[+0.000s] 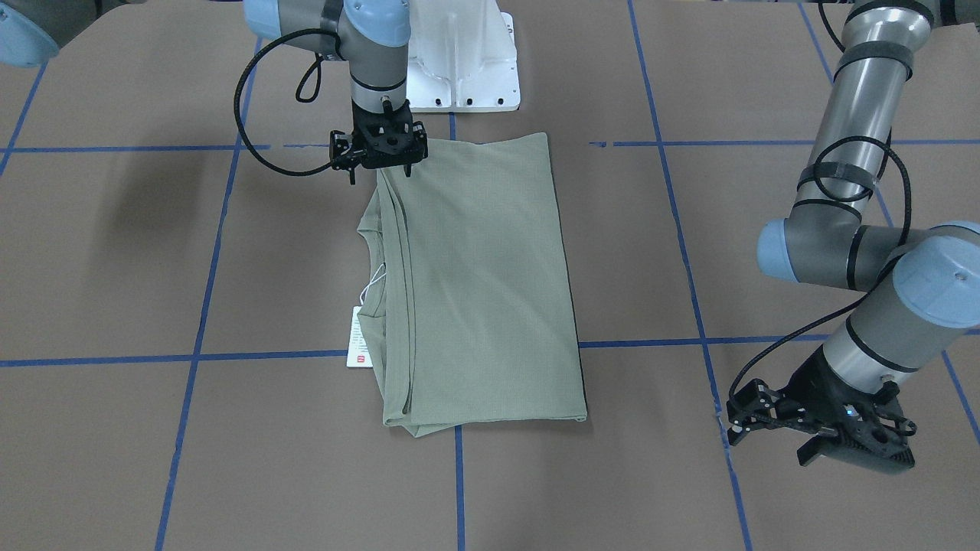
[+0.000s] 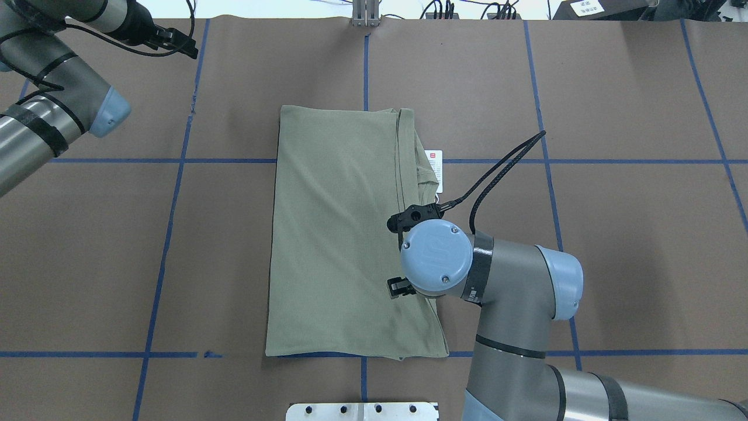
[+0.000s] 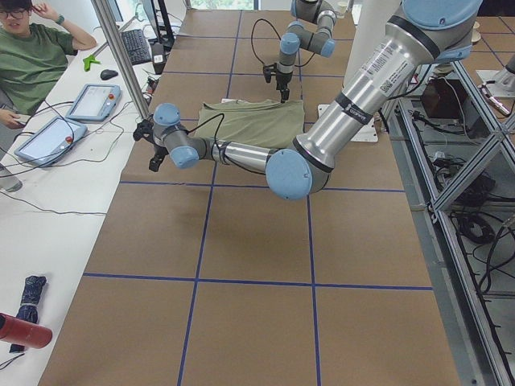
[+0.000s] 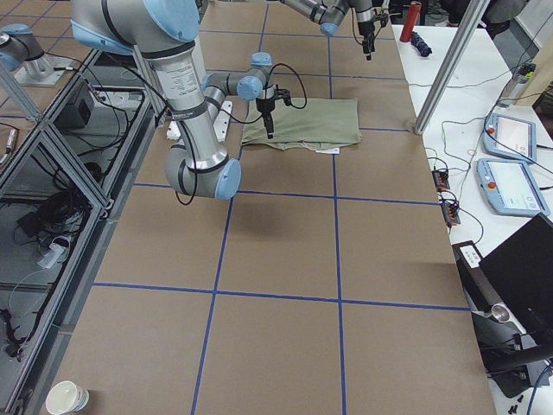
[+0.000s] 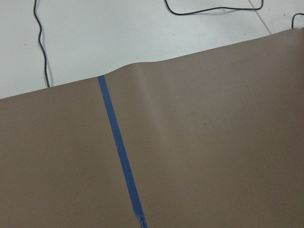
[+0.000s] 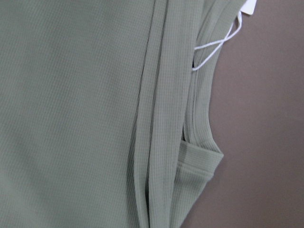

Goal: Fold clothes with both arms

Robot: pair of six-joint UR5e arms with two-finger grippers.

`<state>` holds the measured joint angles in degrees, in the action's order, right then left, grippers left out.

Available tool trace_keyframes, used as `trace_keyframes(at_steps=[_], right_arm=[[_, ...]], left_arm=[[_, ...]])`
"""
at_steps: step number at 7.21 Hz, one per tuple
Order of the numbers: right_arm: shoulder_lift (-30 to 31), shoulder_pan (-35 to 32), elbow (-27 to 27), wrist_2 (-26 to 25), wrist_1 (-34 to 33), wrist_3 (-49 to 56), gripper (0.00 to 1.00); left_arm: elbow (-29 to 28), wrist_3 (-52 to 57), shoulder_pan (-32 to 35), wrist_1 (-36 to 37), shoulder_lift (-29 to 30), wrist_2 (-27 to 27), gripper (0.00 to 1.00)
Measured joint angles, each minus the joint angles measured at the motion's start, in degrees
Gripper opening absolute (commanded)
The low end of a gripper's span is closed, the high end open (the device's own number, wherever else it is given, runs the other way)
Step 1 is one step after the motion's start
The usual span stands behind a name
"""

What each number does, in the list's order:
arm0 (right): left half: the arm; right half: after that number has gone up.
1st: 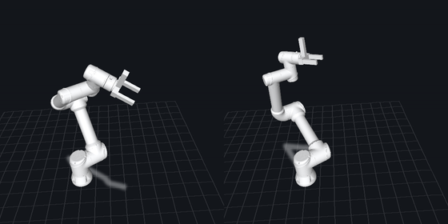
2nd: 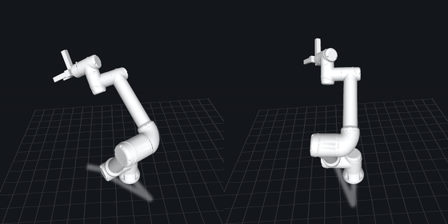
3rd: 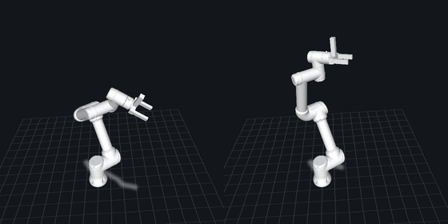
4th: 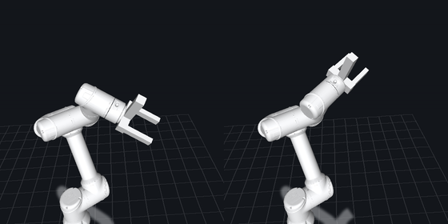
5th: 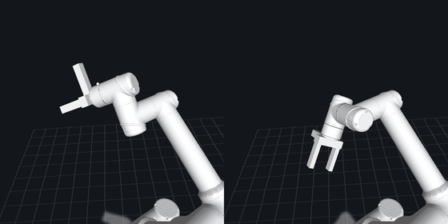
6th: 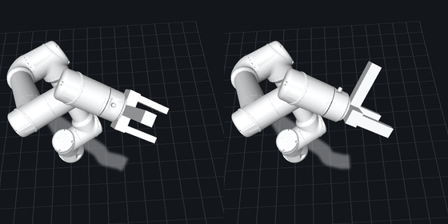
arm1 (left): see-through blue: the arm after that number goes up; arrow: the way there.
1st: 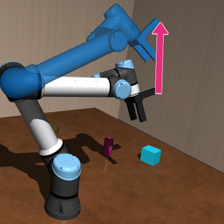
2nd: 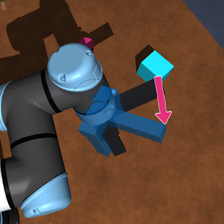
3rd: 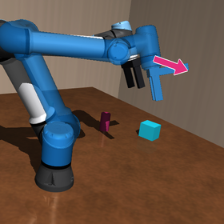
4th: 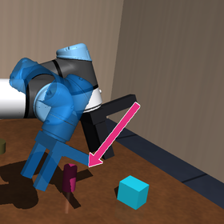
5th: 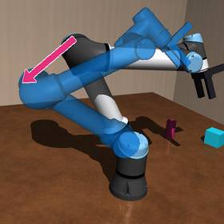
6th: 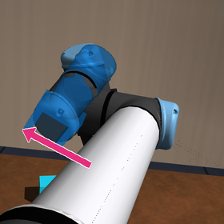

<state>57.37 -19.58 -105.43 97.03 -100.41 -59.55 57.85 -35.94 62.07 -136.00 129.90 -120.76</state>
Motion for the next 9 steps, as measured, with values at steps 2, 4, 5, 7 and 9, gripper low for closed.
trace_keyframes(at_steps=[2, 4, 5, 7, 9], right_arm=[[-0.2, -1.1, 3.8, 1.4, 5.7, 1.7, 1.00], [0.1, -1.1, 4.7, 2.4, 6.2, 2.0, 1.00], [0.6, -1.1, 4.7, 2.7, 5.4, 2.0, 1.00], [1.0, -1.1, 4.5, 2.8, 3.0, 2.1, 1.00], [2.5, -1.9, 4.4, 2.6, 2.2, 2.1, 1.00]], left_arm=[[0.1, 0.0, 0.0, 0.0, -0.1, 0.0, 1.00], [0.1, 0.0, 0.0, 0.0, -0.1, 0.0, 1.00], [0.1, 0.0, 0.0, 0.0, -0.1, 0.0, 1.00], [0.1, 0.0, 0.0, 0.0, 0.0, 0.0, 1.00], [0.2, 0.0, 0.0, 0.0, -0.1, 0.0, 1.00]])
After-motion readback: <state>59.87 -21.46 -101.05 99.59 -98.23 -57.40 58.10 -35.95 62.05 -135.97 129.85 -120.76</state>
